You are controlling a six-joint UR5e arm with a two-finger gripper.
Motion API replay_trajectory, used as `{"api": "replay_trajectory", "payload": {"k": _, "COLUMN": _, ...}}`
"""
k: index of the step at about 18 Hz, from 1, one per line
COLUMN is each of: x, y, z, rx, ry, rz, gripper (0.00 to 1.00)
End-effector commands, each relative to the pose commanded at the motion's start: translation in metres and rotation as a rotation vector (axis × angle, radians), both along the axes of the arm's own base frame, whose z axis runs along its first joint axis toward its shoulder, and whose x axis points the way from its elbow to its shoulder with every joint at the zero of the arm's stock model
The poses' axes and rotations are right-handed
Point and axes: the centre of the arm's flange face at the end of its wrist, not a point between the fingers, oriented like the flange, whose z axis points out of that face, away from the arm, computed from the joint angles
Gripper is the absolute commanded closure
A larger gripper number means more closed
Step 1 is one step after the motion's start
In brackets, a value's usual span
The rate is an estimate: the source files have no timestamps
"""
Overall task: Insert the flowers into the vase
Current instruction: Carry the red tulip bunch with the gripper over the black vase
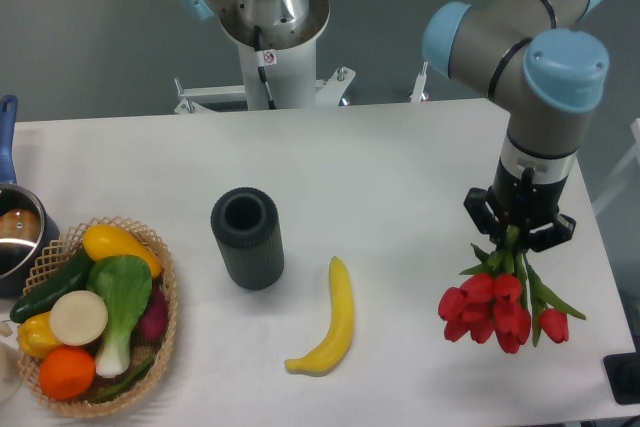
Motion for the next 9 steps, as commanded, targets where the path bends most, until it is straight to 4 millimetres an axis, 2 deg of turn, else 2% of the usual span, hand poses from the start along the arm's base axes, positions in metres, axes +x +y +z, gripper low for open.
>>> {"api": "replay_trajectory", "payload": {"k": 5, "x": 0.012, "y": 0.002, "z": 0.019, "rx": 0.033, "ry": 0.001, "rz": 0.021, "gripper": 1.00}}
{"api": "replay_trajectory", "payload": {"k": 7, "x": 0.019, "y": 0.009, "z": 0.022, "rx": 0.081, "ry": -0.028, "rz": 0.031, "gripper": 1.00}}
{"api": "replay_trajectory", "payload": {"k": 9, "x": 0.038, "y": 0.014, "z": 0.043, "rx": 0.163, "ry": -0.042, "rz": 0.015, "gripper": 1.00}}
